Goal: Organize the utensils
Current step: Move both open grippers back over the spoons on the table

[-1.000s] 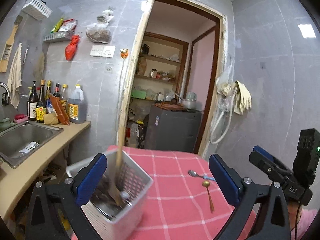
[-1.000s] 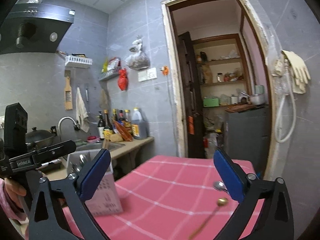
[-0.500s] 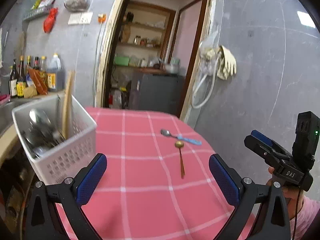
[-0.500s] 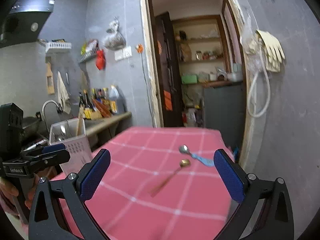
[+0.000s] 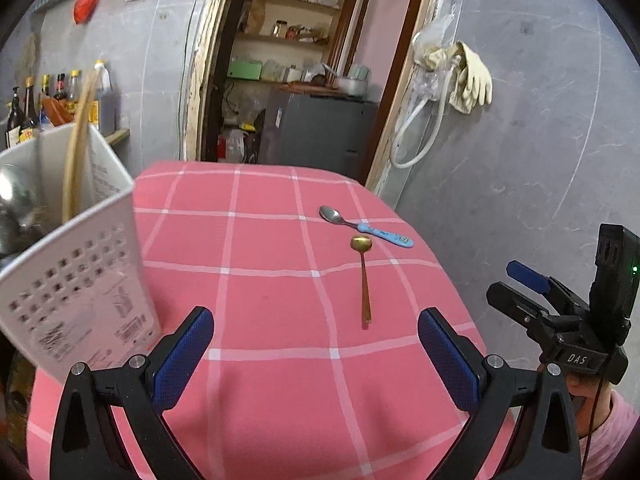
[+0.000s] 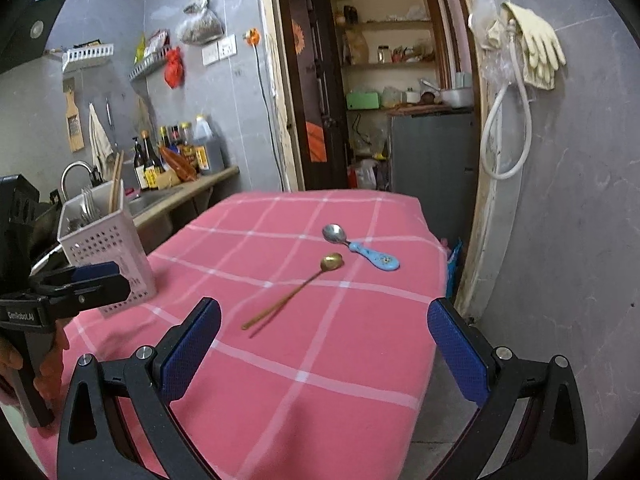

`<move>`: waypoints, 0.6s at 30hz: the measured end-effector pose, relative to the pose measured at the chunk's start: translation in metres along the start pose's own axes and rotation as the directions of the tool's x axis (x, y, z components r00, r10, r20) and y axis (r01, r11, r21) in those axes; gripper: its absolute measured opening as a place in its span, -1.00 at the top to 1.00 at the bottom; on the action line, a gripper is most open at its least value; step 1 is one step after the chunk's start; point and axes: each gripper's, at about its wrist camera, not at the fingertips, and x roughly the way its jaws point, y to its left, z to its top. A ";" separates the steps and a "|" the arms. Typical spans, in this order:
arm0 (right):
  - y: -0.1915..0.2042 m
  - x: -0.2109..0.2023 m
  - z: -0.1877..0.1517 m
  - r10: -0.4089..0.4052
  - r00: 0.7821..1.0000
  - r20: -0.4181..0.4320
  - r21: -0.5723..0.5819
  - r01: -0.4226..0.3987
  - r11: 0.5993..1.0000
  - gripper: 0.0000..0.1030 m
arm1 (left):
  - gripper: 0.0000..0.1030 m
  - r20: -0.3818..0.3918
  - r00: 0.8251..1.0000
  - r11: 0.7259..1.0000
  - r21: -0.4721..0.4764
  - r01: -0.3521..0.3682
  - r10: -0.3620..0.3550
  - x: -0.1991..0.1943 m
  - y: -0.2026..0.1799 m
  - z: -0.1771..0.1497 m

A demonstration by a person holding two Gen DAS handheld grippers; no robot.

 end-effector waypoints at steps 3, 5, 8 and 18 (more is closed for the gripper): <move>-0.008 0.018 0.001 0.006 0.999 -0.036 -0.005 -0.006 1.000 -0.97 | -1.00 -0.027 1.000 1.000 -0.006 0.004 -0.004 0.019 -0.001 0.004; -0.016 0.033 0.004 0.015 0.998 -0.066 -0.001 -0.015 1.000 -0.97 | -0.99 -0.059 0.998 1.000 -0.011 0.012 -0.012 0.035 -0.001 0.006; -0.029 0.053 0.007 0.034 0.995 -0.096 0.015 -0.033 0.999 -0.95 | -0.99 -0.104 0.994 0.999 -0.025 0.029 -0.032 0.059 0.000 0.010; -0.063 0.132 0.016 0.062 0.979 -0.192 0.056 -0.052 0.997 -0.27 | -0.35 -0.218 0.970 0.994 0.001 0.108 -0.105 0.119 -0.022 0.011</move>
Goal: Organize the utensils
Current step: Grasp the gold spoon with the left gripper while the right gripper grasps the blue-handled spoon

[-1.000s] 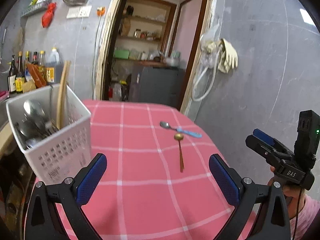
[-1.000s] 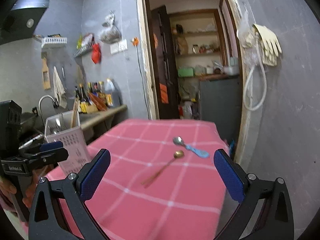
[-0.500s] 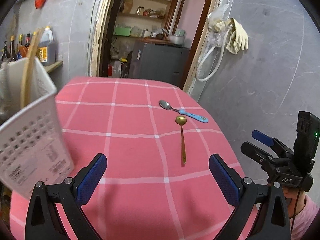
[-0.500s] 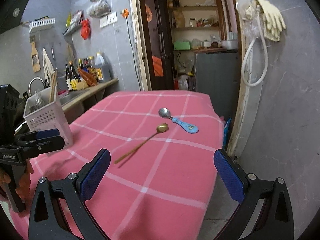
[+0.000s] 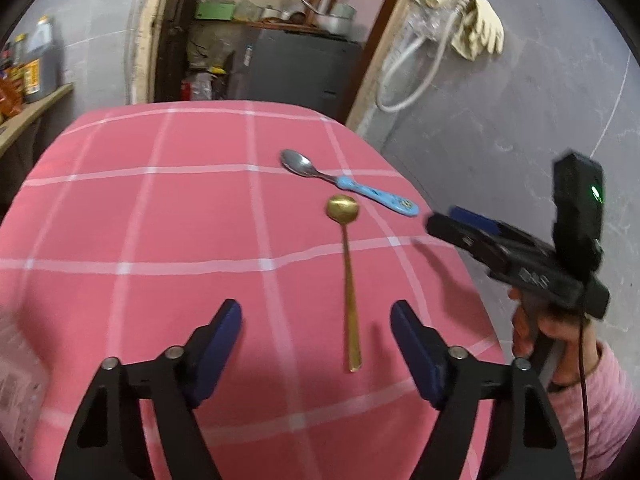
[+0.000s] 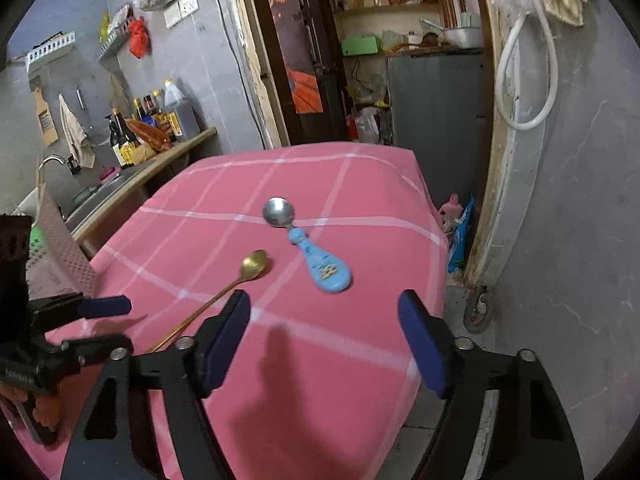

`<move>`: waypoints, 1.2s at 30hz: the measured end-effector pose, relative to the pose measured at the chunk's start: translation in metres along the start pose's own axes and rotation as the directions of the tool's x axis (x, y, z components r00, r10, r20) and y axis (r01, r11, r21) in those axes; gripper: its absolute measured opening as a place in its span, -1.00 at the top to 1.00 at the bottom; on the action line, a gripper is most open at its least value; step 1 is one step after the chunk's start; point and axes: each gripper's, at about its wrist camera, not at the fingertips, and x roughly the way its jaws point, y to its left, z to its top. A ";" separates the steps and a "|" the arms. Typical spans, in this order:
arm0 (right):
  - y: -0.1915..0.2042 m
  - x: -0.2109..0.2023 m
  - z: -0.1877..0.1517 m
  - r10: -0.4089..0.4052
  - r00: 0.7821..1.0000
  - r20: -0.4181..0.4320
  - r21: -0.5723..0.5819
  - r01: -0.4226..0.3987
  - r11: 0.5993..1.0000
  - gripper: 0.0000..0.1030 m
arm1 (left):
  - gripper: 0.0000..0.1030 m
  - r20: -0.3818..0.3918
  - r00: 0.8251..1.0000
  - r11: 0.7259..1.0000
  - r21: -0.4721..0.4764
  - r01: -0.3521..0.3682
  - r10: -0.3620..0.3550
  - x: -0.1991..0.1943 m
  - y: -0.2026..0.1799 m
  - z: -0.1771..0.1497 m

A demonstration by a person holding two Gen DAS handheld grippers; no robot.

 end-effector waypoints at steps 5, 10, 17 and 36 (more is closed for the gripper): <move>0.003 0.023 0.007 0.008 1.000 -0.021 -0.038 -0.008 0.999 0.00 | -0.07 -0.036 0.999 0.999 0.031 0.024 -0.023 0.017 -0.010 0.005; 0.008 0.035 0.014 0.009 0.999 -0.049 -0.088 -0.014 0.996 0.13 | 0.22 -0.042 0.999 0.999 0.018 0.030 -0.029 0.023 -0.007 0.012; 0.020 0.035 0.020 -0.033 0.996 -0.084 -0.163 0.019 0.986 0.56 | 0.47 -0.082 0.995 0.994 0.099 -0.050 0.058 0.028 -0.017 0.012; 0.052 -0.025 -0.029 -0.010 0.978 -0.208 -0.131 -0.018 0.991 0.63 | 0.89 -0.230 0.972 0.997 -0.076 0.025 -0.042 -0.015 0.001 -0.032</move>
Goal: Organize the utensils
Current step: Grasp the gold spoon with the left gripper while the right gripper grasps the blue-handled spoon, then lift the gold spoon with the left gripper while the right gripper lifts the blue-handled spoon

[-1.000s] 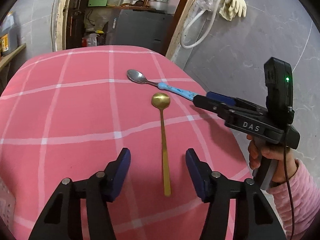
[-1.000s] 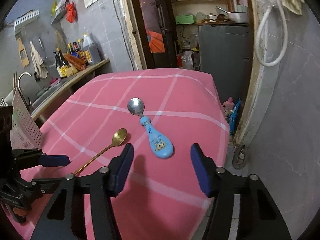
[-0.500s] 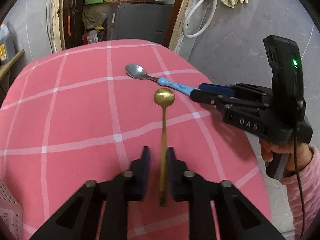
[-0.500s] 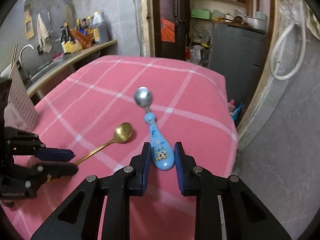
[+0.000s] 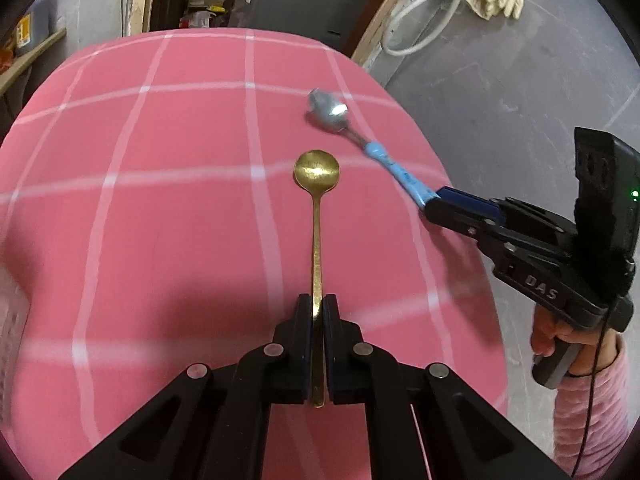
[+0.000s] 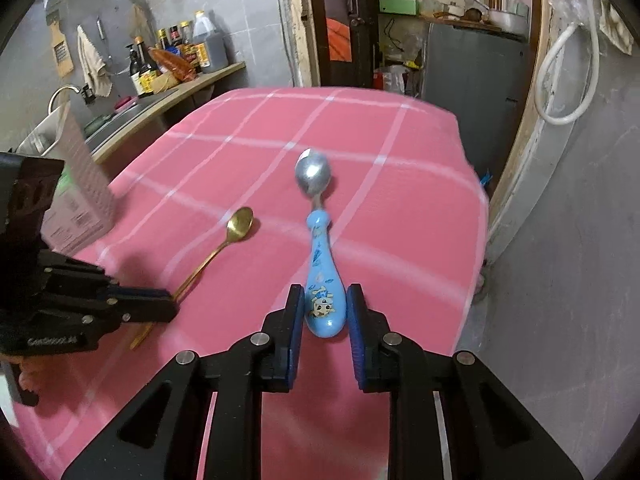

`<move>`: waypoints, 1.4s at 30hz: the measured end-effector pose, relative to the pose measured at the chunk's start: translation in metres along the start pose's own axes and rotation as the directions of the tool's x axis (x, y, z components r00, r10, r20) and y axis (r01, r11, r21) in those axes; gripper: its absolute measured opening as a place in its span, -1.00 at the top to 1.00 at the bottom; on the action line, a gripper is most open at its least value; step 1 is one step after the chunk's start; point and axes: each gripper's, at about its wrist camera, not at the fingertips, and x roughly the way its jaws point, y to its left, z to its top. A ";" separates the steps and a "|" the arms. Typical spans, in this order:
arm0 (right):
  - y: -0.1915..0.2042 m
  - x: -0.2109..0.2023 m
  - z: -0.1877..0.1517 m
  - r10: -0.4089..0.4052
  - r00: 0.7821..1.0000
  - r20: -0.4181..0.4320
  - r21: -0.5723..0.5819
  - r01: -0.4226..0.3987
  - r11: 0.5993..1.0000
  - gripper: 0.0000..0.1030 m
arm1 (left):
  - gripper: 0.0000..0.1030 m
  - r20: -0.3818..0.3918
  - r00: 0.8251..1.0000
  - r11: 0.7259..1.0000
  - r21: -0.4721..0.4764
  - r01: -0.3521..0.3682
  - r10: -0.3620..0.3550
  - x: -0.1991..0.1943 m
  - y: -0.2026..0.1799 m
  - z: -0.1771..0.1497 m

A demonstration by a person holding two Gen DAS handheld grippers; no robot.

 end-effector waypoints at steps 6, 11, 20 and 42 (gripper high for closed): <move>0.024 -0.022 -0.042 0.040 0.998 -0.053 -0.005 -0.040 0.999 0.70 | 0.89 -0.047 0.998 0.999 -0.005 0.034 -0.034 -0.017 0.004 -0.033; 0.029 -0.032 -0.051 0.066 0.996 -0.067 -0.014 -0.067 0.998 0.67 | 0.88 -0.054 0.997 0.998 0.009 0.062 -0.061 -0.024 0.009 -0.042; -0.003 -0.015 -0.006 0.081 0.996 0.043 0.072 -0.084 0.994 0.29 | 0.81 -0.027 0.996 0.997 -0.003 0.082 -0.082 -0.020 0.017 -0.030; -0.012 0.051 0.037 0.191 0.981 0.037 0.092 -0.194 0.977 0.79 | 0.77 -0.019 0.980 0.980 -0.013 0.197 -0.198 0.014 0.022 0.025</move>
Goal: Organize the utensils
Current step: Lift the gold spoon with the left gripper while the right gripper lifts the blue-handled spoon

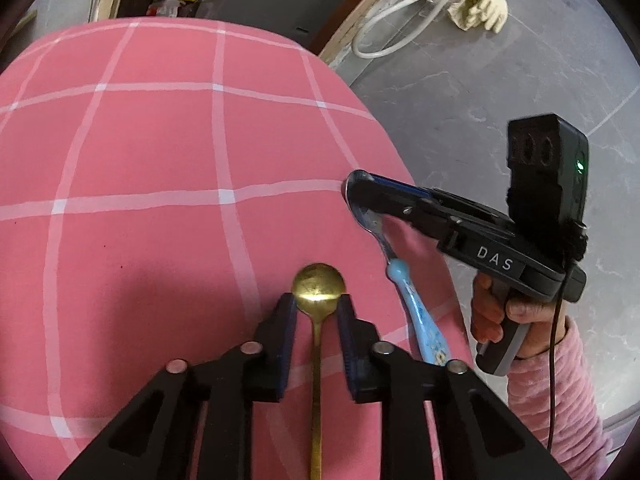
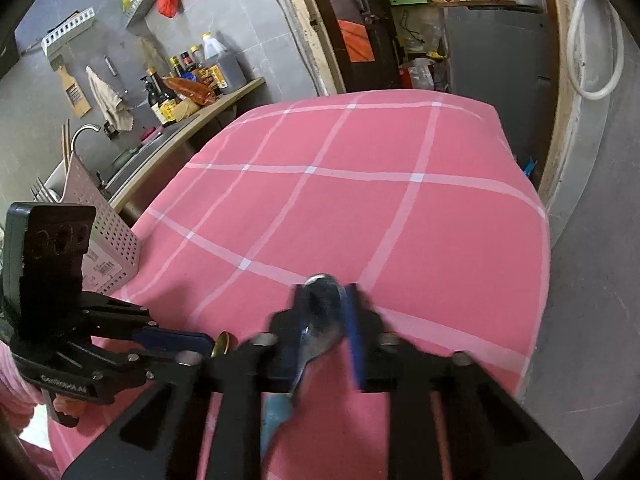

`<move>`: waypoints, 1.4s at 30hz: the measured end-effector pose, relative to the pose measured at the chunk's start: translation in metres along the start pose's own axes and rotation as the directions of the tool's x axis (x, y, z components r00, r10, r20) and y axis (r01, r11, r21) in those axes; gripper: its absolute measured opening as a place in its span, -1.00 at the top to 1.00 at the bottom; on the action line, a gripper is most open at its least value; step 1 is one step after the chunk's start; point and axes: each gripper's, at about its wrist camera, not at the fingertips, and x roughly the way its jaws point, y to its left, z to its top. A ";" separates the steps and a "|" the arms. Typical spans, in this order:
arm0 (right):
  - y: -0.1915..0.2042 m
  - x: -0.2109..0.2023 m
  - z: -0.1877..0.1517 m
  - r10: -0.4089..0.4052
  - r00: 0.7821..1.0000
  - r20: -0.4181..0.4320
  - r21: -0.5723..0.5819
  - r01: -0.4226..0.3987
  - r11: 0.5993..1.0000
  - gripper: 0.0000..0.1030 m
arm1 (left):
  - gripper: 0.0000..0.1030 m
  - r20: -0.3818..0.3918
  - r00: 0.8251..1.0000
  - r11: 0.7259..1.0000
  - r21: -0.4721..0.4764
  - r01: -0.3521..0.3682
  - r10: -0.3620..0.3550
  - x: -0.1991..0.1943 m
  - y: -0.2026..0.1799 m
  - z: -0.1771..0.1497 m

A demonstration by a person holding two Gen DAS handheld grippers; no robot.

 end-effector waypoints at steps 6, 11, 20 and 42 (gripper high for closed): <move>-0.007 -0.006 -0.008 0.034 0.999 0.018 0.052 -0.035 0.998 0.91 | 0.95 -0.035 0.999 0.998 -0.047 0.040 -0.042 0.004 0.006 0.001; -0.007 -0.012 -0.013 0.064 0.997 0.044 0.078 -0.068 0.995 0.94 | 0.96 -0.031 0.998 0.998 -0.031 0.053 -0.054 0.008 0.000 0.000; -0.010 -0.026 -0.026 0.067 0.997 0.047 0.058 -0.070 0.996 0.94 | 0.73 -0.090 0.996 0.998 0.058 0.005 0.000 0.013 -0.010 0.002; 0.003 -0.060 -0.058 0.089 0.980 0.180 0.073 -0.103 0.992 0.95 | 0.93 0.052 0.998 0.985 0.172 -0.030 0.022 -0.003 -0.035 -0.017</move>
